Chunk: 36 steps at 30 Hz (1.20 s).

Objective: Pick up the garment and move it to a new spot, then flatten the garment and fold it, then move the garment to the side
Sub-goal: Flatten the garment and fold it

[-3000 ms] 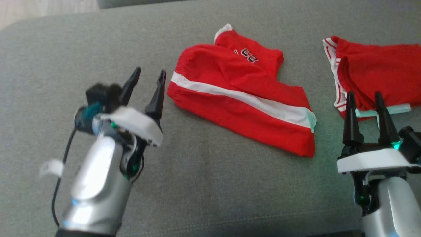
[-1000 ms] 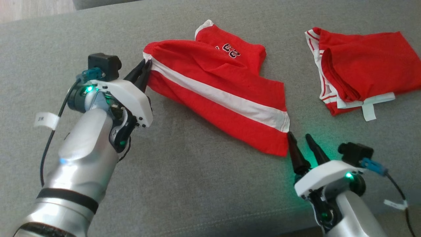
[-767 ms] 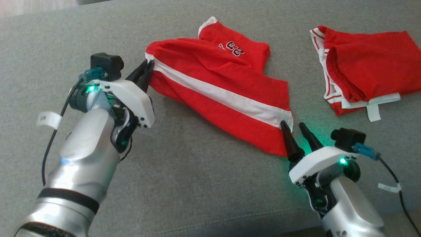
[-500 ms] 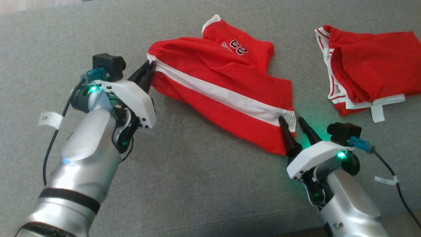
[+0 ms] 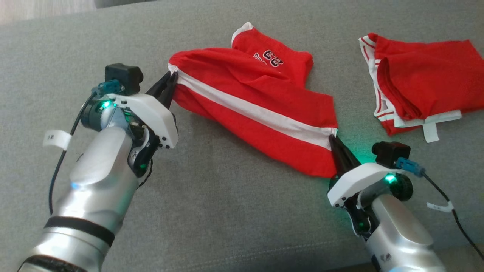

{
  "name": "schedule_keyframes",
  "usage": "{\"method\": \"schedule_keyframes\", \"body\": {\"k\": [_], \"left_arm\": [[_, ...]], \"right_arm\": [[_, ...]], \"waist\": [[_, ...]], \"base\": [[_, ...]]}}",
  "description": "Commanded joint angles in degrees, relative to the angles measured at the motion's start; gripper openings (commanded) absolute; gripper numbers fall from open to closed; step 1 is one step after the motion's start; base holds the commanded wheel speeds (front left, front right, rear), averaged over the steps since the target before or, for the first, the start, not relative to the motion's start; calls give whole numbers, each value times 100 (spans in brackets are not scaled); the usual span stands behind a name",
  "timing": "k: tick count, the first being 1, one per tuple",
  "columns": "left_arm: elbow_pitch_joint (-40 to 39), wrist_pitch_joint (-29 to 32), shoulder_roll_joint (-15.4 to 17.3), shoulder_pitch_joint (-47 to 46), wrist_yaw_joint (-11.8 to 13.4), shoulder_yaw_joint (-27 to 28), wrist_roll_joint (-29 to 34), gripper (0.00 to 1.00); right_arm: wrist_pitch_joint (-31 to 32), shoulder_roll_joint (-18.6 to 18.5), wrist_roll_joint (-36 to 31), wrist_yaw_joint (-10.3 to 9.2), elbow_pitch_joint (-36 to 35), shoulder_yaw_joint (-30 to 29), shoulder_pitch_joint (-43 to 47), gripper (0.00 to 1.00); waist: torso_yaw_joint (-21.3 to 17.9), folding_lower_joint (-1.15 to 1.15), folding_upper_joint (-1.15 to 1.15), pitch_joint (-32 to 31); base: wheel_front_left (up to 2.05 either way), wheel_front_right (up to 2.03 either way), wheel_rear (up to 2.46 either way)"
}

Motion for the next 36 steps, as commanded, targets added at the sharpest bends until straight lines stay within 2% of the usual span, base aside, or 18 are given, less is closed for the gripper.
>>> {"method": "schedule_keyframes", "body": {"k": [1, 8, 15, 22, 29, 36], "left_arm": [[-140, -53, 216, -240, 25, 138, -60, 0], [-176, -161, 265, -145, 36, 136, -103, 0], [-474, -203, 360, -192, 65, 184, -159, 0], [-1099, -48, 441, -395, 118, 405, -407, 0], [-2137, 48, 546, -580, 387, 681, -580, 0], [-3263, 174, 700, -363, 746, 825, -611, 0]], "right_arm": [[-106, 9, -52, -4, -155, 104, -72, 0], [-250, -75, -341, -4, -650, -113, 19, 0], [27, -410, -479, -4, -1846, -256, -96, 0], [430, -750, -612, -4, -2907, -378, -652, 0], [622, -853, -864, -4, -3436, -500, -1387, 0], [702, -761, -1123, -4, -4082, -820, -1334, 0]], "waist": [[-11, 0, 0, -46], [-10, 0, 0, -302], [47, 0, 0, -642], [172, 0, 0, -998], [378, 0, 0, -1397], [523, 0, 0, -1681]], "base": [[0, 0, 0], [0, 0, 0], [0, 0, 0], [0, 0, 0], [0, 0, 0], [0, 0, 0]]}}
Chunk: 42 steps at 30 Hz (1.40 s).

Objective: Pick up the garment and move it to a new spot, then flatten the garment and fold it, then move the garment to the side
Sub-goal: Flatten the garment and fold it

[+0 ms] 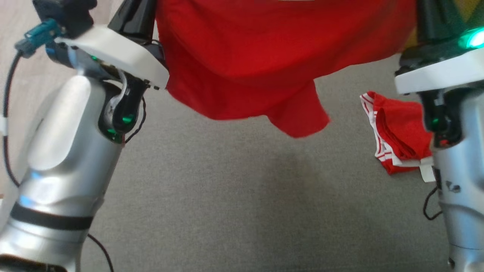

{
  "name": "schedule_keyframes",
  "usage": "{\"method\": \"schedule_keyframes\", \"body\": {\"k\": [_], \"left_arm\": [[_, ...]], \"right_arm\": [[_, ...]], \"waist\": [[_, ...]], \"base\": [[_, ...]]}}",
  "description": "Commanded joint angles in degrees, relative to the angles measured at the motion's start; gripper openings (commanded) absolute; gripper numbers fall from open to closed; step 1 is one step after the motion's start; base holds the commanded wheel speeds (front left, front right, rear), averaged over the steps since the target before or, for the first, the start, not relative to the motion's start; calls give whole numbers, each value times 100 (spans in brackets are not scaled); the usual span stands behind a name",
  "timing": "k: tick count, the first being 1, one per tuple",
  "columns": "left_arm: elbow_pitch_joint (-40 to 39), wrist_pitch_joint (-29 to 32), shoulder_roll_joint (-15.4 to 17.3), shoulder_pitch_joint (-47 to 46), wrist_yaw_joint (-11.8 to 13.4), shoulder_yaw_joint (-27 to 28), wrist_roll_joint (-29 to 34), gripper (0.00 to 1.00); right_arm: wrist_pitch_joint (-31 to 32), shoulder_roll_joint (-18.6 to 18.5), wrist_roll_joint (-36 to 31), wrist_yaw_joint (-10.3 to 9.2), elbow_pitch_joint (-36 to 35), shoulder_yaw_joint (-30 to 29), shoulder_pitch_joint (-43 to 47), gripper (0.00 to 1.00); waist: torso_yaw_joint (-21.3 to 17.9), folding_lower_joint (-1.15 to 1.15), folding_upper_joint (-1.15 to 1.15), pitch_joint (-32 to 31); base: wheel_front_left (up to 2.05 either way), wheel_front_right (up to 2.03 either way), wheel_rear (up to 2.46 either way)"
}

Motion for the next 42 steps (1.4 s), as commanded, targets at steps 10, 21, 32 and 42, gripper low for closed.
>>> {"method": "schedule_keyframes", "body": {"k": [10, 21, 32, 42], "left_arm": [[-1254, 656, 578, 27, 386, 312, -56, 0], [-356, 881, 645, -923, 325, 557, -212, 0], [1628, -631, 233, -3261, 150, 889, 117, 0], [3244, -1036, -449, -3555, -490, 827, -85, 0]], "right_arm": [[552, 176, -298, -4, -855, -166, 72, 0], [653, 79, -201, -4, 470, 284, -1522, 0], [-1022, 458, -839, -4, 3396, 160, -4866, 0], [-1389, 678, -989, -4, 4822, 98, -4699, 0]], "waist": [[131, 0, 0, -77], [47, 0, 0, 1184], [66, 0, 0, 2455], [280, 0, 0, 2837]], "base": [[0, 0, 0], [0, 0, 0], [0, 0, 0], [0, 0, 0]]}}
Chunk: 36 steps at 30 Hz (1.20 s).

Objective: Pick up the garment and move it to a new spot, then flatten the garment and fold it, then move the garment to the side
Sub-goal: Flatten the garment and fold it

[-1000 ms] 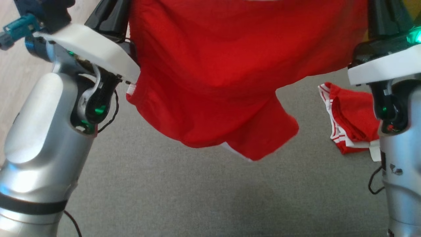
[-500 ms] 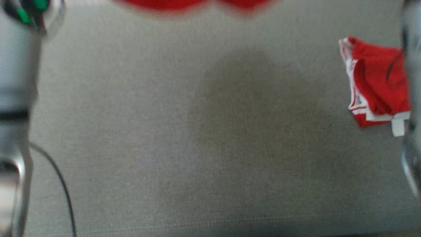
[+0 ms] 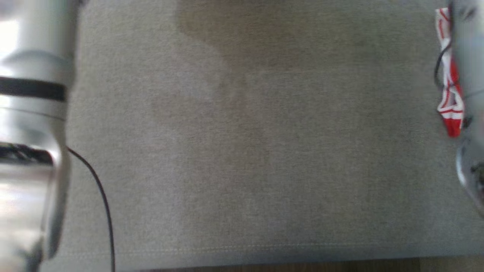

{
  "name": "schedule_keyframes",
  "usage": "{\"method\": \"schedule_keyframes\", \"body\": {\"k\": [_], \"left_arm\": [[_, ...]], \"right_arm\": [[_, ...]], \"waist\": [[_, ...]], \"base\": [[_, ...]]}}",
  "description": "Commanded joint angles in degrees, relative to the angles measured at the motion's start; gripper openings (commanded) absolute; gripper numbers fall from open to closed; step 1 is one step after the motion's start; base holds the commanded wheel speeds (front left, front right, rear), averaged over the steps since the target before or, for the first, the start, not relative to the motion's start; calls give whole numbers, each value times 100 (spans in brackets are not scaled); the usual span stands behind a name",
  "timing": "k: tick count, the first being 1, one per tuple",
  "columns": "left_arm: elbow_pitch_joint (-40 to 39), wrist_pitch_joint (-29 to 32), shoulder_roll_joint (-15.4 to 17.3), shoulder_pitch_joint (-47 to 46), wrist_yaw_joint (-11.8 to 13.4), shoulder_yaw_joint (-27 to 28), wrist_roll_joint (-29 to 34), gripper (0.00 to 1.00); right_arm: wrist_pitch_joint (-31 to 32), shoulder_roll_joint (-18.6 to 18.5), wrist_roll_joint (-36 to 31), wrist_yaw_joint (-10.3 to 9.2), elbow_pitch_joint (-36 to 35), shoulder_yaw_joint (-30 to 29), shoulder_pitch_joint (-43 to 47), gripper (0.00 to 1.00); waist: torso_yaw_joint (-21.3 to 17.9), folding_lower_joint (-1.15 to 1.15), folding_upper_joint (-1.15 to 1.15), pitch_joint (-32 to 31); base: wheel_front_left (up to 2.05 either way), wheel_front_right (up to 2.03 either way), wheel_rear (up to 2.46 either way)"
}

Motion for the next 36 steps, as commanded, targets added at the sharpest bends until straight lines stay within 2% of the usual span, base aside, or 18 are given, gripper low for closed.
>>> {"method": "schedule_keyframes", "body": {"k": [1, 8, 14, 18, 27, 34, 36], "left_arm": [[-22, -68, 160, 31, -80, 54, -26, 0], [451, -110, -74, 1241, -296, -255, 88, 0], [327, -112, -56, 2362, -330, -504, 259, 0], [111, -113, 18, 3144, -334, -918, 302, 0], [-294, -113, 407, 4175, -335, -1686, 266, 0], [-591, -113, 642, 4639, -336, -2016, 306, 0], [-713, -114, 719, 4829, -336, -2165, 337, 0]], "right_arm": [[-30, 137, 21, -4, -44, 52, 110, 0], [-33, -23, 201, -4, 545, 616, 1211, 0], [-21, -184, 534, -4, 893, 1206, 1965, 0], [131, -348, 931, -4, 985, 1713, 2444, 0], [837, -936, 2018, -4, 454, 2970, 3351, 0], [1479, -1616, 2812, -4, -339, 3942, 3736, 0], [1769, -1959, 3170, -4, -701, 4309, 3870, 0]], "waist": [[84, -2, 0, 46], [249, -2, 0, -228], [329, -2, 0, -661], [340, -2, 0, -1010], [301, -2, 0, -1632], [226, -2, 0, -1945], [201, -2, 0, -2095]], "base": [[0, 0, 0], [0, 0, 0], [0, 0, 0], [0, 0, 0], [0, 0, 0], [0, 0, 0], [0, 0, 0]]}}
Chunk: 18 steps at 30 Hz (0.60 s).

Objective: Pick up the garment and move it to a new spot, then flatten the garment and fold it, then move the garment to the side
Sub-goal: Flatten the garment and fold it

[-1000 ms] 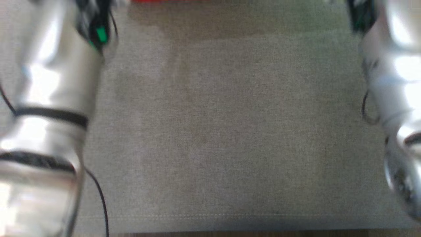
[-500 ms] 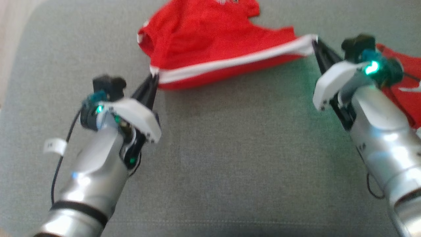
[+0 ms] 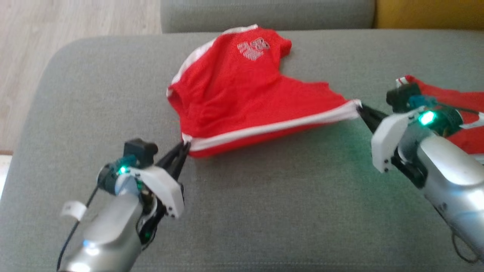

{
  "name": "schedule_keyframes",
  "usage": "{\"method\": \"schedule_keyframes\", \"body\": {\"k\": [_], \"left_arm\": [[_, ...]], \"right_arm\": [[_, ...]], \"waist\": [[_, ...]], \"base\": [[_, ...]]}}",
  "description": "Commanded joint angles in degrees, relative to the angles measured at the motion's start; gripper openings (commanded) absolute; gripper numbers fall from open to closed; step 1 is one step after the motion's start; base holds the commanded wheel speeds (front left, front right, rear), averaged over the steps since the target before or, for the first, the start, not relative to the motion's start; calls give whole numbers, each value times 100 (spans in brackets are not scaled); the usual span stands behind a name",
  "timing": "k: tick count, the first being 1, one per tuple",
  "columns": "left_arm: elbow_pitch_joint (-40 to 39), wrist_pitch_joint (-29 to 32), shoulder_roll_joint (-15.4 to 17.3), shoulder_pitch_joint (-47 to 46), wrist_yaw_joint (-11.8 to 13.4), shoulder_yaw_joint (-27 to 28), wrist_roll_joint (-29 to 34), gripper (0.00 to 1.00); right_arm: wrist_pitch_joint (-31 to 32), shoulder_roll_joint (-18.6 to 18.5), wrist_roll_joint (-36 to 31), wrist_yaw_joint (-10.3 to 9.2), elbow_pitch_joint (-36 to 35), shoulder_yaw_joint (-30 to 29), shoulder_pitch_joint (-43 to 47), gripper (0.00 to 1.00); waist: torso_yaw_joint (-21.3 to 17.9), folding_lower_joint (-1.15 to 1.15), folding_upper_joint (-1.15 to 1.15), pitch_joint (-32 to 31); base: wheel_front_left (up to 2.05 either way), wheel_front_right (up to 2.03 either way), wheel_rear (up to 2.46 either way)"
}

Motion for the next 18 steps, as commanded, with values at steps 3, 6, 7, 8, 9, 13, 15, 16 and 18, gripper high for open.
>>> {"method": "schedule_keyframes", "body": {"k": [3, 6, 7, 8, 9, 13, 15, 16, 18], "left_arm": [[-274, -54, 277, 84, 8, 3, 36, 0], [-463, 75, 367, 340, 8, -169, -53, 0], [-548, 110, 408, 427, 8, -212, -87, 0], [-644, 149, 454, 513, 8, -249, -118, 0], [-753, 192, 500, 593, 8, -278, -141, 0], [-1268, 401, 695, 914, 32, -326, -249, 0], [-1572, 553, 797, 1087, 69, -362, -297, 0], [-1737, 634, 850, 1175, 95, -384, -316, 0], [-1907, 723, 899, 1264, 124, -408, -338, 0]], "right_arm": [[319, -495, 462, -4, -489, 336, 187, 0], [617, -804, 794, -4, -814, 608, 316, 0], [734, -903, 894, -4, -933, 715, 365, 0], [851, -1005, 1004, -4, -1054, 807, 412, 0], [967, -1110, 1117, -4, -1169, 882, 452, 0], [1379, -1548, 1499, -4, -1623, 1129, 591, 0], [1571, -1753, 1692, -4, -1801, 1192, 674, 0], [1679, -1856, 1783, -4, -1881, 1221, 719, 0], [1789, -1957, 1868, -4, -1964, 1248, 765, 0]], "waist": [[-50, 1, 0, -267], [-77, 1, 0, -456], [-85, 1, 0, -513], [-93, 1, 0, -557], [-98, 1, 0, -589], [-95, 1, 0, -680], [-85, 1, 0, -712], [-78, 1, 0, -725], [-69, 1, 0, -736]], "base": [[0, 0, 0], [0, 0, 0], [0, 0, 0], [0, 0, 0], [0, 0, 0], [0, 0, 0], [0, 0, 0], [0, 0, 0], [0, 0, 0]]}}
